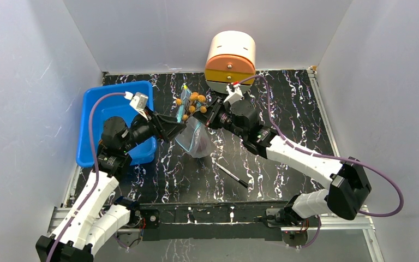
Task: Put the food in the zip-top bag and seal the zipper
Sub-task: Place the fake fruit in the zipper food storage bag, then adjust the fake fruit in the zipper food storage bag.
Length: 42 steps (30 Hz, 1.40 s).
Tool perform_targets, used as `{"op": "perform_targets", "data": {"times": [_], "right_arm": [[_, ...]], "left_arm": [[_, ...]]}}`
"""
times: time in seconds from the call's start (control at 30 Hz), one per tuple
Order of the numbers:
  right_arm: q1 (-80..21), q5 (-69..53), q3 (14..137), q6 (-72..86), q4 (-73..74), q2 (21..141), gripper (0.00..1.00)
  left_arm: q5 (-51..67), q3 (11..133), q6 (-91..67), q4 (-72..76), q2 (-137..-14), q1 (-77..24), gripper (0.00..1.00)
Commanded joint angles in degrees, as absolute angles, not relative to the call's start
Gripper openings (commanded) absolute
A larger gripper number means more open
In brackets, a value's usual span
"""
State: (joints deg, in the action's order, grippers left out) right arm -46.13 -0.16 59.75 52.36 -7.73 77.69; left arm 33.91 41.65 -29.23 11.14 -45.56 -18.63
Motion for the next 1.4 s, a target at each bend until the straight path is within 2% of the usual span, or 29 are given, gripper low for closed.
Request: {"op": "perform_targets", "data": {"times": [0.0, 0.23, 0.43, 0.6, 0.77, 1.03, 1.23, 1.3, 1.37], "right_arm": [[-46.24, 0.32, 59.26, 52.48, -12.58, 74.71, 0.00], [-45.78, 4.81, 56.08, 52.03, -13.07, 71.53, 0.00], [-45.61, 4.07, 55.86, 51.47, -15.03, 70.32, 0.00], [-45.62, 1.96, 56.07, 51.29, -15.30, 71.06, 0.00], [-45.62, 0.78, 55.13, 51.89, -16.20, 71.14, 0.00], [-45.61, -0.63, 55.69, 52.04, -16.61, 71.68, 0.00], [-45.59, -2.17, 55.42, 51.57, -17.58, 72.75, 0.00], [-45.62, -3.20, 55.25, 51.55, -18.59, 73.30, 0.00], [-45.62, -4.55, 55.32, 51.67, -19.63, 74.04, 0.00]], "left_arm": [[34.67, 45.17, -31.39, 6.64, -45.12, -19.05, 0.61], [30.84, 52.37, -29.64, -5.05, -45.24, -18.98, 0.57], [28.57, 56.34, -26.41, -12.63, -46.63, -19.03, 0.64], [32.75, 57.69, -21.19, -11.93, -50.31, -18.98, 0.69], [34.62, 61.11, -12.85, -14.73, -55.37, -18.99, 0.70], [28.60, 60.54, -5.82, -17.25, -57.36, -18.99, 0.65], [22.26, 59.59, -6.86, -17.89, -58.01, -18.99, 0.46], [22.82, 60.09, -7.32, -17.99, -58.72, -18.98, 0.38], [24.54, 60.01, -9.34, -16.79, -59.26, -18.99, 0.35]]}}
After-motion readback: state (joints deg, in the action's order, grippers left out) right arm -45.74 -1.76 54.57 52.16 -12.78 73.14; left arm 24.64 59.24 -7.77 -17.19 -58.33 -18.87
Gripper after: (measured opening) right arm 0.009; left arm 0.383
